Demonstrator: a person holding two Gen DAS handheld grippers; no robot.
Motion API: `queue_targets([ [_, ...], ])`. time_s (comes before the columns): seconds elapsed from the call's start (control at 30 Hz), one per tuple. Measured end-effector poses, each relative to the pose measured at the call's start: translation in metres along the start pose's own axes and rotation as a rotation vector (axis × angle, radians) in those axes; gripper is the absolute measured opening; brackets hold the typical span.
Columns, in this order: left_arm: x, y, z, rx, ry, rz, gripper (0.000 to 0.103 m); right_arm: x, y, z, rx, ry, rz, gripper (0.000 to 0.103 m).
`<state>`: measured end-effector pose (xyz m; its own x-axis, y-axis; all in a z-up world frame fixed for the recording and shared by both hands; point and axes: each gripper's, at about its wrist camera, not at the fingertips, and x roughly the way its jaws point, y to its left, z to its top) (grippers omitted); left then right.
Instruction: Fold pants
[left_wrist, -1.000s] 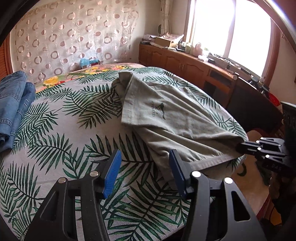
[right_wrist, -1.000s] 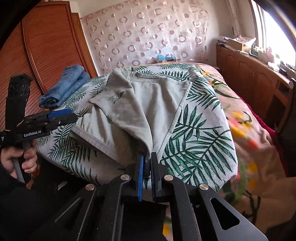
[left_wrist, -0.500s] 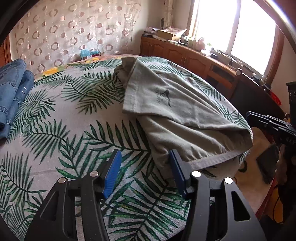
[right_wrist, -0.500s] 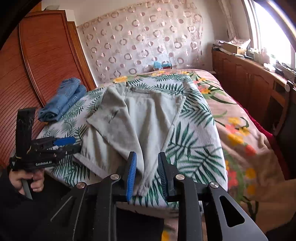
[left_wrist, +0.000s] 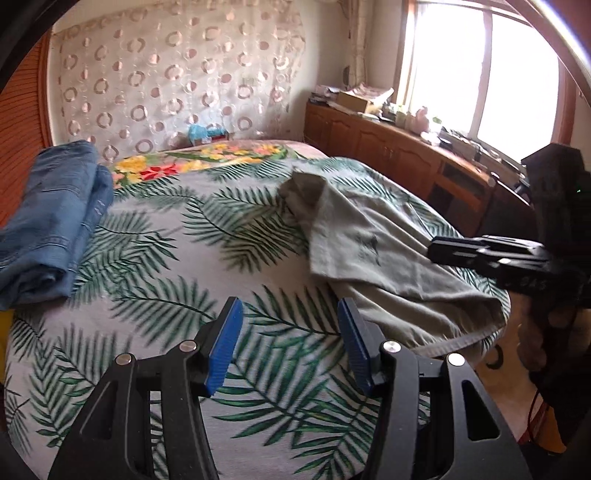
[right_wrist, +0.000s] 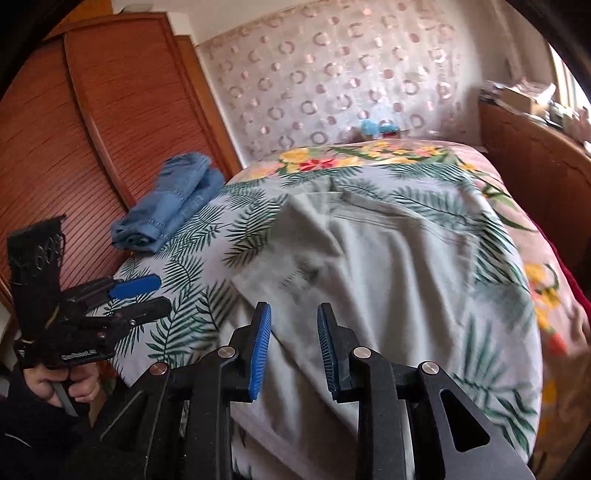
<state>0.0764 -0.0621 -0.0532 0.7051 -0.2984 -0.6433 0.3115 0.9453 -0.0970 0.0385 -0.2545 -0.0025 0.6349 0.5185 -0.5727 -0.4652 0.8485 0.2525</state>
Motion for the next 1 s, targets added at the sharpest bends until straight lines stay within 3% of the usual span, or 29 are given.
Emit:
queue_targets([
  [0.4, -0.015, 0.023, 0.001, -0.043, -0.035, 0.025, 0.055, 0.065, 0.024, 0.028, -0.121, 0.114, 0.036, 0.027],
  [0.87, -0.01, 0.029, -0.006, -0.065, -0.022, 0.019, 0.055, 0.11, 0.044, 0.037, -0.219, 0.22, -0.029, 0.027],
  [1.0, -0.01, 0.029, -0.006, -0.066, -0.021, 0.017, 0.055, 0.113, 0.05, 0.036, -0.246, 0.222, -0.022, 0.039],
])
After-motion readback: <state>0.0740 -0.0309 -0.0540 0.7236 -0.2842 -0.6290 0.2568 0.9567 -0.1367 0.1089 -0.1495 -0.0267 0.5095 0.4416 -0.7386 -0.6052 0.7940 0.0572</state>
